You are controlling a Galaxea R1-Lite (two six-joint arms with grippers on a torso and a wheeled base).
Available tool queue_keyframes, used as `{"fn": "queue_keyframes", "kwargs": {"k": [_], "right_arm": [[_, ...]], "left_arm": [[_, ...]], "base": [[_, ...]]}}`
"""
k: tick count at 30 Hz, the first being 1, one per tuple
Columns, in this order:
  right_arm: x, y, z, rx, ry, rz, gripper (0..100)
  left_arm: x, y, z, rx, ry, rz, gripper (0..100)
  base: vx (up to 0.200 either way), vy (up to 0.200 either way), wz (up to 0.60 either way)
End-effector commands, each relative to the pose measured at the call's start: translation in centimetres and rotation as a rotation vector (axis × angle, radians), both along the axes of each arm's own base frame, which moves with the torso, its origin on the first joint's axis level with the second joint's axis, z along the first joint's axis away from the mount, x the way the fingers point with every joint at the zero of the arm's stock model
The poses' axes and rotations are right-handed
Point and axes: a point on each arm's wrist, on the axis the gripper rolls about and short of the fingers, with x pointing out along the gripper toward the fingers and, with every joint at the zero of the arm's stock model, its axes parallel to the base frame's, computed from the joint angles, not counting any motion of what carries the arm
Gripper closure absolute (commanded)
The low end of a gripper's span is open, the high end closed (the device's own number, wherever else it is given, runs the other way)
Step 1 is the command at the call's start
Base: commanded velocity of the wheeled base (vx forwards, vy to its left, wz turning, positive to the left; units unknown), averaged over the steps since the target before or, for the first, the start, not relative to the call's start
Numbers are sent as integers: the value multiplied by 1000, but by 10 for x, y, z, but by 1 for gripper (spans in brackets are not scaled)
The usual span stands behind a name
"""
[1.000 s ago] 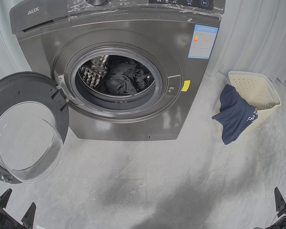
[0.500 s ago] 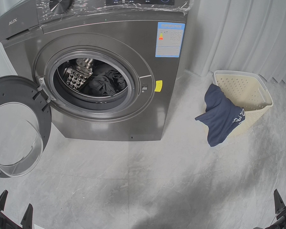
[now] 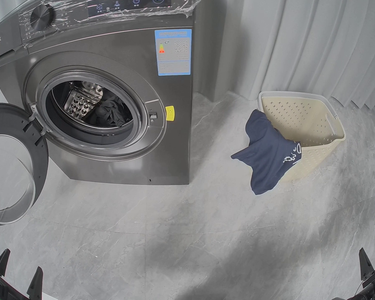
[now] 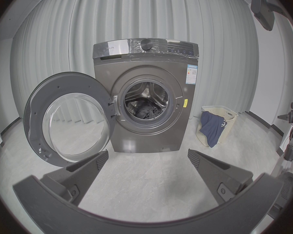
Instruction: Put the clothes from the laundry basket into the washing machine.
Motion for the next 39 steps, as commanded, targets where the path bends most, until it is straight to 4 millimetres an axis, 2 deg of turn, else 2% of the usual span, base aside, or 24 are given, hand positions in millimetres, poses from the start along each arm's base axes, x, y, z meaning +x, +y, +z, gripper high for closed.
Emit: {"fn": "queue_keyframes", "kwargs": {"k": [1, 9, 18, 24, 39], "right_arm": [[1, 0, -4, 0, 15, -1, 0], [1, 0, -4, 1, 15, 0, 0], [1, 0, -4, 0, 15, -1, 0], [1, 0, -4, 1, 15, 0, 0], [1, 0, -4, 0, 17, 0, 0]], "left_arm": [[0, 0, -5, 0, 6, -1, 0], [0, 0, -5, -2, 6, 1, 0], [0, 0, -5, -2, 6, 1, 0], [0, 0, -5, -3, 6, -1, 0], [0, 0, -5, -3, 6, -1, 0]], "base": [[0, 0, 0], [0, 0, 0], [0, -200, 0], [0, 0, 0], [200, 0, 0]]}}
